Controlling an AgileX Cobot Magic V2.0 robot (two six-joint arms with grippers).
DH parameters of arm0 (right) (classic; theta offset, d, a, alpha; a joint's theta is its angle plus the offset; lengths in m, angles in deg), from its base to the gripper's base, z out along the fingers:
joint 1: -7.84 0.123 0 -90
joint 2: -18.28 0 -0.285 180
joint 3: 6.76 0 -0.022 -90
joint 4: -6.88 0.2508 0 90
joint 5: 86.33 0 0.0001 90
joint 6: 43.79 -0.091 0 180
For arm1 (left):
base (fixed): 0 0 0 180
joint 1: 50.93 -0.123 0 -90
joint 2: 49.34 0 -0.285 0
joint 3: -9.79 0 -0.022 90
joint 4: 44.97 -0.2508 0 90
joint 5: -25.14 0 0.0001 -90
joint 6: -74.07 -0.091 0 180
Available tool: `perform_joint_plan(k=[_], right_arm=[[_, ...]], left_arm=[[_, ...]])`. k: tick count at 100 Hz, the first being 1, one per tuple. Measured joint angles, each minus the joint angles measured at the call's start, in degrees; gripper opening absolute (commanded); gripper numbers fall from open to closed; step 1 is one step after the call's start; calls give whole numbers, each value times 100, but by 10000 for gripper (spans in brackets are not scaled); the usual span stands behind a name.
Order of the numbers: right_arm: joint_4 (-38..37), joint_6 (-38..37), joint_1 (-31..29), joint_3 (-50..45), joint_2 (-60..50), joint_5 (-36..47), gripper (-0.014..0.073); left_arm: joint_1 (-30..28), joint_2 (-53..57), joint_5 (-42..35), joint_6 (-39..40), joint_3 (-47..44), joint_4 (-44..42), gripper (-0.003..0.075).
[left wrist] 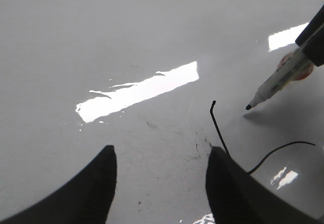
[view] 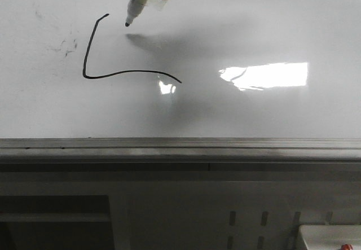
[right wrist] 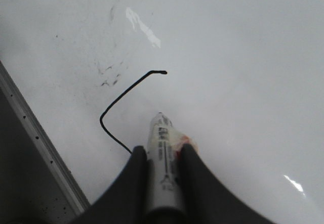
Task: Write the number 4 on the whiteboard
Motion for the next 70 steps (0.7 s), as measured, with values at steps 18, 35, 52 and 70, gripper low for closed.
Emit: perform_joint_plan(k=[18, 35, 52, 70], right_arm=[[54, -10, -46, -14, 109, 0, -64], [372, -10, 174, -442, 109, -175, -64], [492, -10, 423, -749, 121, -239, -64], [492, -10, 481, -678, 10, -227, -64]], left_arm=[[0, 0, -10, 0, 0, 0, 367], [0, 0, -10, 0, 0, 0, 367], [0, 0, -10, 0, 0, -28, 367], [158, 0, -33, 0, 0, -653, 367]])
